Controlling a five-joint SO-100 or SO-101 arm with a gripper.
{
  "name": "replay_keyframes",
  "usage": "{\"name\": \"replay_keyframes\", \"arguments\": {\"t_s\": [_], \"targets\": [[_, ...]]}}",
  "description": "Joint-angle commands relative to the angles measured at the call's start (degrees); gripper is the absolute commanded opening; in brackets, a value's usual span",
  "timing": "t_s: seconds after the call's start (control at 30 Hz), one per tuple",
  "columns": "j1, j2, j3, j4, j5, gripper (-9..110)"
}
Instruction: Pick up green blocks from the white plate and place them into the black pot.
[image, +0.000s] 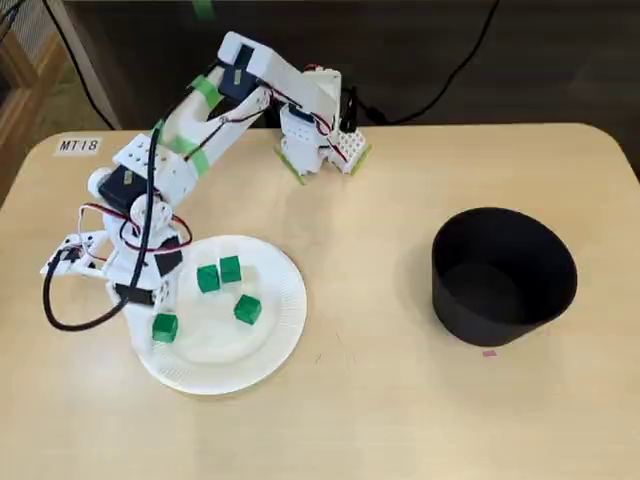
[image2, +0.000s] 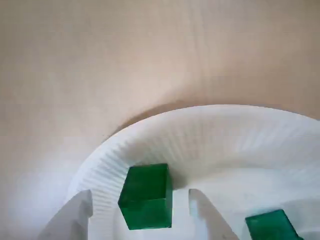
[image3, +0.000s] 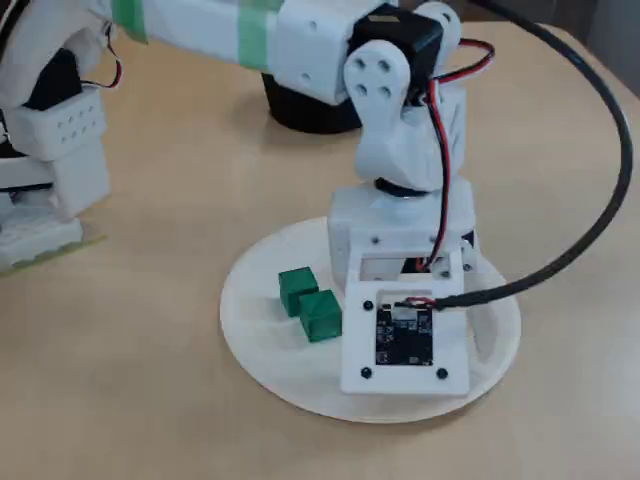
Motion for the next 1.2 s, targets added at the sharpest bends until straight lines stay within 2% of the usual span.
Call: {"name": "replay_keyframes", "arguments": {"t_s": [0.0,0.3,0.47,0.67,0.9,1.17], "targets": [[-0.97,0.26,-2.72,-1.05,0.26,24],[-0.79,-2.55,-5.45,-2.64,3.69,-2],[-1.85,-3.25,-10.72,1.58,3.25,-2],[-5.01,-4.22,-32.7,16.0,3.78,-2],[-19.78,13.36,-33.31,15.91,11.87,-2],[-51.86,21.45,-33.4,13.97,19.69,-2]]}}
